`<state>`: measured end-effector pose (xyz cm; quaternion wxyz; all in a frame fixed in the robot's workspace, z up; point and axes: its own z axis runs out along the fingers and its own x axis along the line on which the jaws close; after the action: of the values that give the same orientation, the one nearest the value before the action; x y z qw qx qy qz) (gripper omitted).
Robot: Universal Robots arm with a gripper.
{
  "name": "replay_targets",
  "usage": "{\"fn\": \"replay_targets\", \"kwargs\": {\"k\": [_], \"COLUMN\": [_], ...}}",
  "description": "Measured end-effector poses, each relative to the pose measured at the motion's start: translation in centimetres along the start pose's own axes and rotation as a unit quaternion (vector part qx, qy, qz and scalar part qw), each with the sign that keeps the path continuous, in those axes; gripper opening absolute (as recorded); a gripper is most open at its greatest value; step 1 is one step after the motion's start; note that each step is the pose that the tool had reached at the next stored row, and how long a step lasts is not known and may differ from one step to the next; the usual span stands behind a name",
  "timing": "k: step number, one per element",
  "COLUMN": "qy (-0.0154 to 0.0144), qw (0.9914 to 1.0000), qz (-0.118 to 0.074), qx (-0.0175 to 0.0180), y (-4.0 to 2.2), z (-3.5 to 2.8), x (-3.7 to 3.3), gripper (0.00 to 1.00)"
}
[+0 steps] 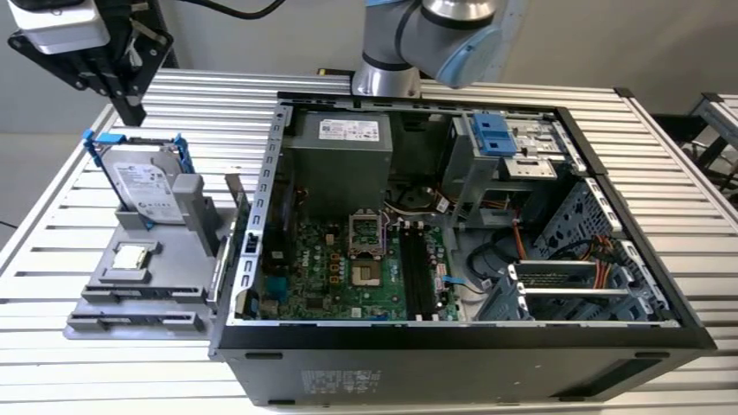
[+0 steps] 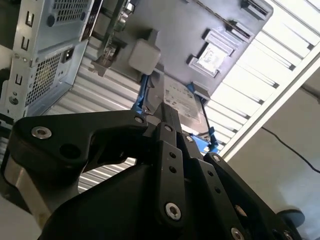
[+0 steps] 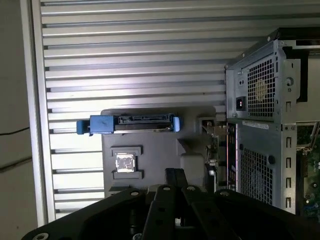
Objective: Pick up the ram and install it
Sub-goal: 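Reach for the ram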
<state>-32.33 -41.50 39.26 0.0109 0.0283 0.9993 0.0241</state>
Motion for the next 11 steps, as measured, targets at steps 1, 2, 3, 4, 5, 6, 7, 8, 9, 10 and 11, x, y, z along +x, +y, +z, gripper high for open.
{"fn": "replay_targets", "kwargs": {"k": [1, 2, 3, 4, 5, 6, 7, 8, 9, 10, 11], "qy": [0.0, 0.0, 0.0, 0.0, 0.0, -0.0001, -0.0001, 0.0, 0.0, 0.0, -0.0001], "qw": [1.0, 1.0, 1.0, 1.0, 1.0, 1.0, 1.0, 1.0, 1.0, 1.0, 1.0], "qz": [0.0, 0.0, -0.001, -0.001, -0.001, 0.0, 0.0, 0.0, 0.0, 0.0, 0.0], "qx": [0.0, -0.0001, -0.0001, -0.0001, -0.0002, -0.0003, -0.0003, -0.0003, -0.0002, -0.0002, -0.0003], "y": [-0.03, -0.03, -0.03, -0.04, -0.06, -0.12, -0.22, -0.35, -0.51, -0.7, -0.92], "z": [0.0, -0.01, -0.01, -0.01, -0.01, -0.01, -0.01, -0.02, -0.03, -0.04, -0.05], "x": [0.21, 0.3, 0.31, 0.31, 0.33, 0.34, 0.33, 0.32, 0.31, 0.3, 0.29], "gripper": [0.0, 0.0, 0.0, 0.0, 0.0, 0.0, 0.0, 0.0, 0.0, 0.0, 0.0]}}
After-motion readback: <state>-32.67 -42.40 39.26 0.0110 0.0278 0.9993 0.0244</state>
